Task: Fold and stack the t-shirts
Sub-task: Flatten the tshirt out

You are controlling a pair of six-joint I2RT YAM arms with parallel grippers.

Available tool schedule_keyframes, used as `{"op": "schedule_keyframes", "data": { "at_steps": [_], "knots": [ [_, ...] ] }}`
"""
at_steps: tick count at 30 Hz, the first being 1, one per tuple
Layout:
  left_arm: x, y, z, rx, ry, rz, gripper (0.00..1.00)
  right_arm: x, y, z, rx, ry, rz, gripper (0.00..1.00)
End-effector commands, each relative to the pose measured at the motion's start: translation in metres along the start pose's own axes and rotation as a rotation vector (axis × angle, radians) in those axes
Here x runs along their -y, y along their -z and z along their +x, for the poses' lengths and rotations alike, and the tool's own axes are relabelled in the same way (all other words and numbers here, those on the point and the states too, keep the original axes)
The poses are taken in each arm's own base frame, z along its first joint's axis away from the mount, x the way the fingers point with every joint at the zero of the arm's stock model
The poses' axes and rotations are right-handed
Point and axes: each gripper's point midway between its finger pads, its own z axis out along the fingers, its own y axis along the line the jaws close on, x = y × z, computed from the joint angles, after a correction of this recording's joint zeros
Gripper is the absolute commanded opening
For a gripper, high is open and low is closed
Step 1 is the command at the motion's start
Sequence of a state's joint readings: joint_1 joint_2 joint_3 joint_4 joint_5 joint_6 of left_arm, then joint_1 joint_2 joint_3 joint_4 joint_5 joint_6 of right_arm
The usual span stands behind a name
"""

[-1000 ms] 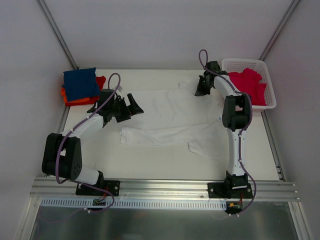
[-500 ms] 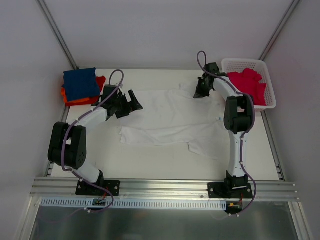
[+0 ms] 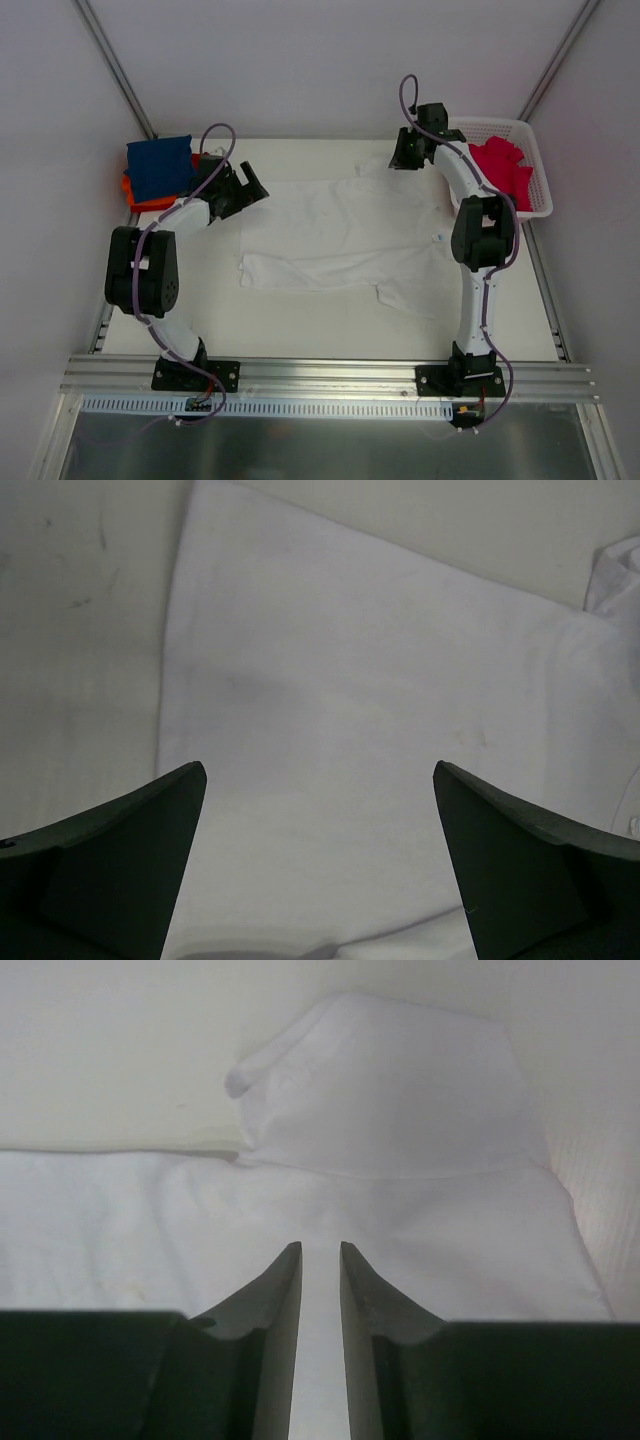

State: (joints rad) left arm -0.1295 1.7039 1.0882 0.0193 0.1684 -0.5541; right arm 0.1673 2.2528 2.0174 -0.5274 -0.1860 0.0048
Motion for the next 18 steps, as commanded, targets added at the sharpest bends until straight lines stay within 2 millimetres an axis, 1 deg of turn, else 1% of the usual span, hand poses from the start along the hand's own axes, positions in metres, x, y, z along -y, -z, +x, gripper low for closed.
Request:
{"op": "schedule_keyframes", "data": {
  "at_steps": [1, 4, 6, 7, 8, 9, 11, 13, 14, 15, 16, 17, 18],
  "knots": [
    [-0.016, -0.010, -0.032, 0.087, 0.021, -0.027, 0.99, -0.007, 0.020, -0.045, 0.112, 0.037, -0.034, 0.25],
    [-0.029, -0.019, -0.043, 0.124, 0.045, -0.037, 0.99, -0.005, 0.017, -0.046, 0.111, 0.031, -0.042, 0.25],
    [-0.031, -0.026, -0.048, 0.145, 0.042, -0.030, 0.99, -0.007, 0.017, -0.046, 0.113, 0.032, -0.059, 0.24],
    [-0.029, -0.029, -0.054, 0.163, 0.039, -0.010, 0.99, -0.009, 0.018, -0.047, 0.118, 0.033, -0.070, 0.23],
    [-0.029, -0.035, -0.058, 0.169, 0.038, -0.004, 0.99, -0.009, 0.015, -0.042, 0.109, 0.030, -0.077, 0.23],
    [-0.027, -0.038, -0.063, 0.177, 0.036, 0.009, 0.99, -0.014, 0.020, -0.046, 0.125, 0.031, -0.101, 0.23],
    [-0.023, -0.047, -0.070, 0.185, 0.032, 0.024, 0.99, -0.018, 0.020, -0.044, 0.126, 0.032, -0.120, 0.22],
    [-0.019, -0.053, -0.078, 0.202, 0.032, 0.045, 0.99, -0.020, 0.027, -0.045, 0.136, 0.032, -0.133, 0.21],
    [-0.016, -0.060, -0.084, 0.202, 0.031, 0.060, 0.99, -0.021, 0.027, -0.042, 0.135, 0.031, -0.141, 0.21],
    [-0.014, -0.064, -0.088, 0.200, 0.033, 0.068, 0.99, -0.025, 0.034, -0.045, 0.148, 0.035, -0.154, 0.21],
    [-0.014, -0.068, -0.089, 0.187, 0.040, 0.070, 0.99, -0.027, 0.037, -0.045, 0.151, 0.035, -0.161, 0.21],
    [-0.013, -0.078, -0.094, 0.167, 0.045, 0.065, 0.98, -0.029, 0.039, -0.046, 0.160, 0.039, -0.170, 0.21],
    [-0.013, -0.082, -0.097, 0.157, 0.049, 0.065, 0.98, -0.030, 0.040, -0.042, 0.153, 0.039, -0.177, 0.21]
  ]
}}
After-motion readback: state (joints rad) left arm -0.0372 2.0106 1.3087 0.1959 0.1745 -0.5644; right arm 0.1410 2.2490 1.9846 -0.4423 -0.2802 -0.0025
